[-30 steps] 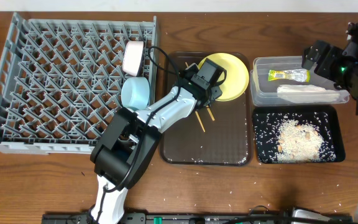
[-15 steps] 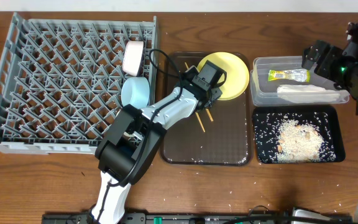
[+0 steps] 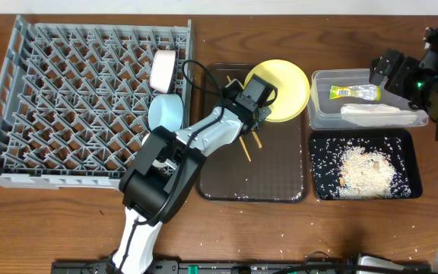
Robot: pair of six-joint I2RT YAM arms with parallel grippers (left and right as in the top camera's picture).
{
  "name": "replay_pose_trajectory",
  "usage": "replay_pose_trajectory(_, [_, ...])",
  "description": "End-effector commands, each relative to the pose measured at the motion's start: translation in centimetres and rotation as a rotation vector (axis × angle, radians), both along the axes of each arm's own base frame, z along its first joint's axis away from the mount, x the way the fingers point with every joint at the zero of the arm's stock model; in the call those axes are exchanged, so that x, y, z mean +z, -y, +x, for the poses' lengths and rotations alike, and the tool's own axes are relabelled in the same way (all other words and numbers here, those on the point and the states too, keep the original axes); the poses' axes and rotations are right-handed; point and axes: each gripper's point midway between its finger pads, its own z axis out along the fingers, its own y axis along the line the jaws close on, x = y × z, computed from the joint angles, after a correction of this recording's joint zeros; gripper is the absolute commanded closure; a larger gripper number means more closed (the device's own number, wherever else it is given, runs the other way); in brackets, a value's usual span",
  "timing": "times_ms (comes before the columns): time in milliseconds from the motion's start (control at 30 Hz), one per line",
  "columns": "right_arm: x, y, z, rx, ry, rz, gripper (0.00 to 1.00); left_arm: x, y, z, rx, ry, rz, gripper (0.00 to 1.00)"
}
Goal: Sort waste into correct bins and load items into the dishwasher
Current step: 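Lift the yellow plate with left gripper and carry it over the rack, then lower the yellow plate upright into the rack slots and release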
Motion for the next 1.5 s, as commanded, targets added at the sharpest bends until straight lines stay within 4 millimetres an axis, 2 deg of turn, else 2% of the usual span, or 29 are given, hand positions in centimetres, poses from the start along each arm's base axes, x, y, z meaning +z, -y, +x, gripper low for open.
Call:
replay_pose_trajectory(0, [0.4, 0.0, 0.1, -0.007, 0.009, 0.01, 0.01, -0.5, -0.7, 0.9, 0.03, 0.021, 0.025, 0.92])
replay_pose_trajectory(400, [0.4, 0.0, 0.1, -0.007, 0.009, 0.01, 0.01, 1.3, -2.1, 4.1, 0.088, 0.102, -0.034, 0.93])
replay_pose_trajectory(567, [0.4, 0.0, 0.1, -0.007, 0.009, 0.01, 0.01, 4.1, -2.0, 5.3, 0.071, 0.18, -0.062, 0.93])
replay_pose_trajectory(933, [0.4, 0.0, 0.1, -0.007, 0.009, 0.01, 0.01, 9.1, -1.9, 5.5, 0.031, 0.271, -0.079, 0.93])
replay_pose_trajectory(1100, [0.4, 0.0, 0.1, -0.007, 0.009, 0.01, 0.01, 12.8, -2.6, 5.8, 0.008, 0.345, -0.083, 0.93])
replay_pose_trajectory(1200, [0.4, 0.0, 0.1, -0.007, 0.009, 0.01, 0.01, 15.6, -3.9, 6.2, -0.002, 0.402, -0.072, 0.92])
replay_pose_trajectory(1300, [0.4, 0.0, 0.1, -0.007, 0.009, 0.01, 0.01, 18.4, -6.2, 6.5, 0.013, 0.446, -0.058, 0.93])
replay_pose_trajectory(1467, [0.4, 0.0, 0.1, -0.007, 0.009, 0.01, 0.01, 22.0, -12.2, 6.9, 0.098, 0.478, -0.023, 0.93])
